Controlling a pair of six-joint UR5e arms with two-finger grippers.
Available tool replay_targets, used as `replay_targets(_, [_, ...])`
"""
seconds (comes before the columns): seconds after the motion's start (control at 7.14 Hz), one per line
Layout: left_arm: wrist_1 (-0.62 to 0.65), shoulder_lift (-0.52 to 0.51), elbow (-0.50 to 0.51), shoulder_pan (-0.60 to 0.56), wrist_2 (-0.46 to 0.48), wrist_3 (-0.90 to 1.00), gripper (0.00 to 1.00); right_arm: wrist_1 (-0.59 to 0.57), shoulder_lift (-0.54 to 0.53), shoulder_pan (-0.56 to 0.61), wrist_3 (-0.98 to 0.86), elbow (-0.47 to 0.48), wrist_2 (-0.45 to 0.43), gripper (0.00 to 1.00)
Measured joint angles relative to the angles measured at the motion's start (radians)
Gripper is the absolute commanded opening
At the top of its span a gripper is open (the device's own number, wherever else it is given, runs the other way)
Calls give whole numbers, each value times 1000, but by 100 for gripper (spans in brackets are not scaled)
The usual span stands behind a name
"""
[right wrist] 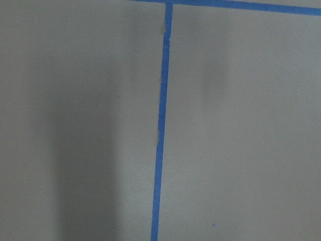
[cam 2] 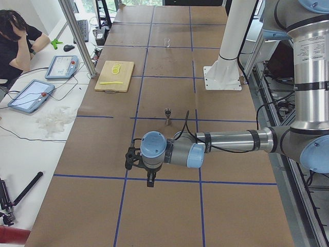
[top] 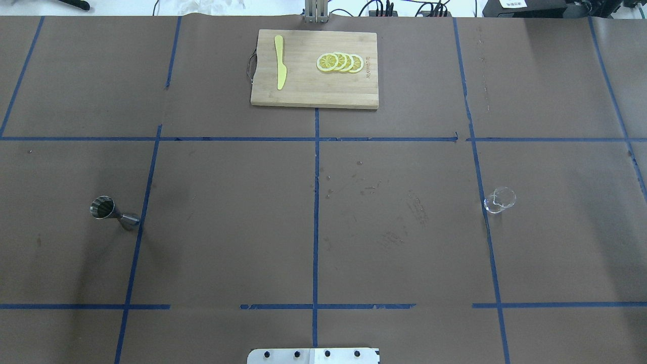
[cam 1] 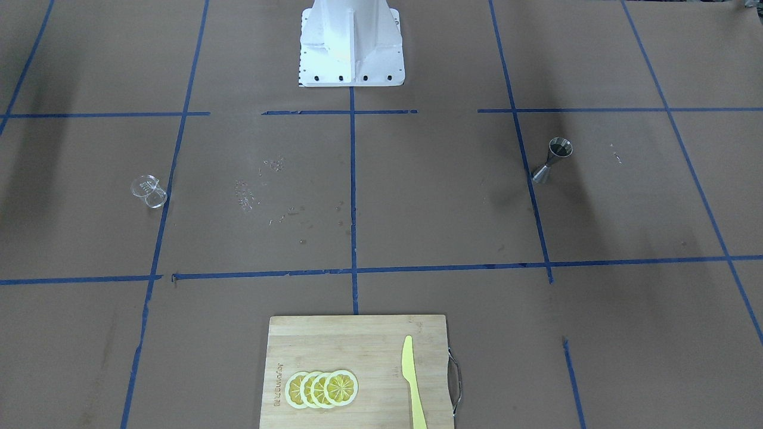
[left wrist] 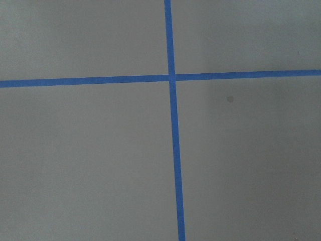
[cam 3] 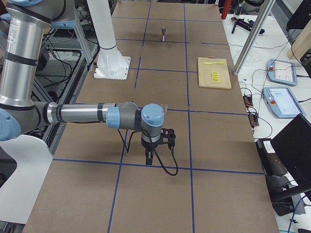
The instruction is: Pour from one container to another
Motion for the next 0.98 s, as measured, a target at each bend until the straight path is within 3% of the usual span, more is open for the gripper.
replay_targets(0.98, [-4,2,-23,0,6,0,100,3,15,-1,0,6,4,100])
